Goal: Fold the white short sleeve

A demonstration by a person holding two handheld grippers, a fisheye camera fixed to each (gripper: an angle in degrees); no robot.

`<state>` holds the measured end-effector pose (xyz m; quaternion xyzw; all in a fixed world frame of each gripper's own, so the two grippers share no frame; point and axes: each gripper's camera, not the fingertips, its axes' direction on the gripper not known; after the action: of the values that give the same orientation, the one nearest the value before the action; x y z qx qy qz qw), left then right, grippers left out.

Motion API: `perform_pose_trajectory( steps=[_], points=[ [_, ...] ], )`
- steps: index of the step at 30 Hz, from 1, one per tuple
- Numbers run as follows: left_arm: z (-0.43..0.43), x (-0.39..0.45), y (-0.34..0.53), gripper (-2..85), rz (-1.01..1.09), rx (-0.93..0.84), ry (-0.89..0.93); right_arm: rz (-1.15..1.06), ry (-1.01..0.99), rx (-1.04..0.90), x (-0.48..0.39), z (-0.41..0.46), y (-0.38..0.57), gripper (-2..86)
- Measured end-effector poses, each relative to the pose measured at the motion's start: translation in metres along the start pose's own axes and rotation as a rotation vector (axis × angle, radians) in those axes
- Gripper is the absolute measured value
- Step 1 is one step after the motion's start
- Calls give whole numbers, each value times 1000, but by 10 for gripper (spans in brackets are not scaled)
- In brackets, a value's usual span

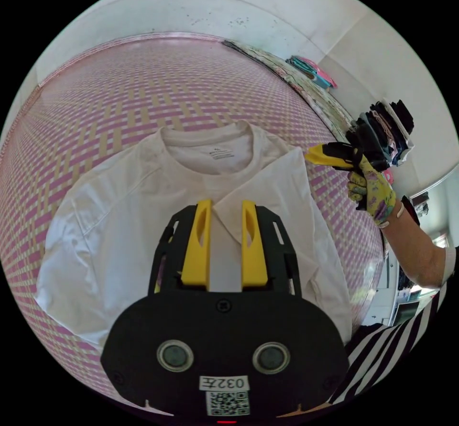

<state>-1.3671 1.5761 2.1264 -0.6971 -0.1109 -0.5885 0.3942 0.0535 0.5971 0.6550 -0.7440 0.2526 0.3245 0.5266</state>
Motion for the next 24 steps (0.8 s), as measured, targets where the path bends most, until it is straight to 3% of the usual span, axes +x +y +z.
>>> perform_pose_trajectory(
  steps=[9,12,14,17,24],
  points=[
    [-31,22,7,-8,51,36,23,22,1,17,-3,-17,9,79],
    [-71,33,11,-9,51,175,115,22,7,26,-4,-23,9,80],
    [-96,21,23,-9,-82,248,153,21,10,40,-4,-29,8,80],
    [-95,-13,43,-9,-333,219,185,24,5,34,-2,-30,4,80],
    [-74,-31,51,-9,-488,96,185,0,22,-21,-8,-13,-16,81]
  ],
)
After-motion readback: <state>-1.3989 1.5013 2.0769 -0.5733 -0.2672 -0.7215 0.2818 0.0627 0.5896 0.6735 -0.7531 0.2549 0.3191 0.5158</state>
